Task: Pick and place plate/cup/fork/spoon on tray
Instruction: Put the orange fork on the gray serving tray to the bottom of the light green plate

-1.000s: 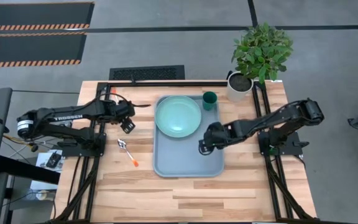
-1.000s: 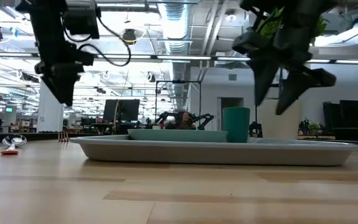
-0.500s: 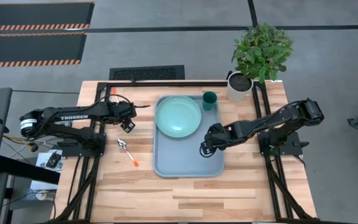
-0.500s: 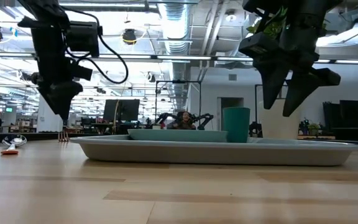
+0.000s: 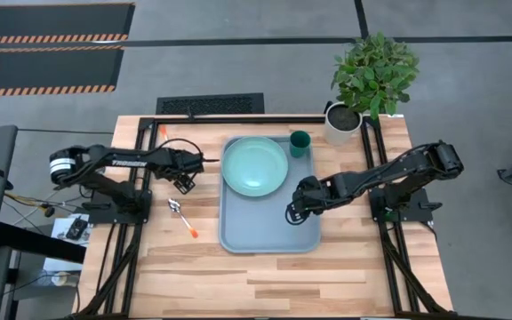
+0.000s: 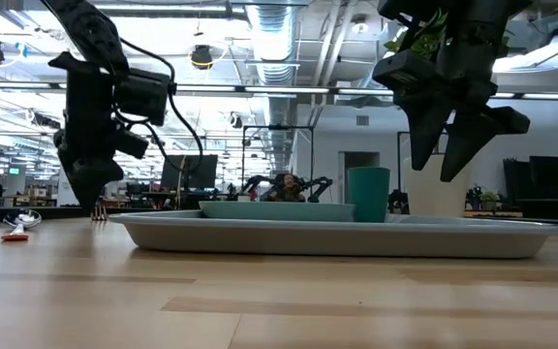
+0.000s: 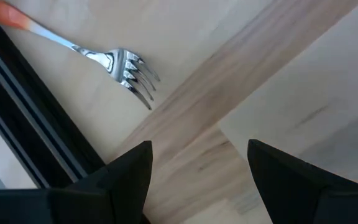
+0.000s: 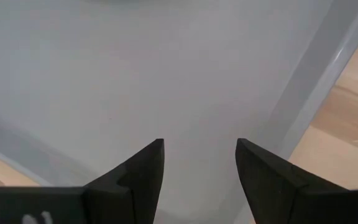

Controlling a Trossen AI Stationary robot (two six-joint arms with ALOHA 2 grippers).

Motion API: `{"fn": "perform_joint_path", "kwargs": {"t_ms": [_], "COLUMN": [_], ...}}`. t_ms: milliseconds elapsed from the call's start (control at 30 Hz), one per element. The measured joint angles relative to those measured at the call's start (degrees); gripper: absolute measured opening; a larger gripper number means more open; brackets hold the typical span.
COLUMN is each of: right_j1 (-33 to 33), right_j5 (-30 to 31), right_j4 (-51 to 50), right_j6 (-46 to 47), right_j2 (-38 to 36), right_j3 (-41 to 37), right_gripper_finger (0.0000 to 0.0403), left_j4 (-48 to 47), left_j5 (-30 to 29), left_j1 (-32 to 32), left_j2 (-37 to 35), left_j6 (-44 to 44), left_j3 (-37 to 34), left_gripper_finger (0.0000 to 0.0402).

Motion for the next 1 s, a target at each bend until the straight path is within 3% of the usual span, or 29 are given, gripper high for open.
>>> {"fn": "perform_joint_path", "kwargs": {"t_ms": [167, 300, 700, 1000], "right_j1": [0.00, 0.00, 0.00, 0.00], "right_j5": [-0.02, -0.04, 0.15, 0.25], "right_j4": [0.01, 0.01, 0.06, 0.06], "right_j6": [-0.01, -0.12, -0.33, -0.70], "right_j2": [0.02, 0.02, 0.02, 0.02], "right_j3": [0.00, 0.00, 0.00, 0.00], "right_gripper_finger": [0.0221, 0.0221, 0.0220, 0.0220], "left_j4": [0.24, 0.31, 4.28, 6.18], "left_j5": [-1.38, -1.38, -2.92, -1.59], "left_j1": [0.11, 0.49, 3.41, 3.15], "left_j2": [2.17, 3.23, 4.40, 4.40], "left_j6": [0.77, 0.77, 4.25, 5.56], "left_j3": [0.00, 0.00, -0.02, 1.56], "left_gripper_finger": [0.0248, 0.0217, 0.0011, 0.0001]}}
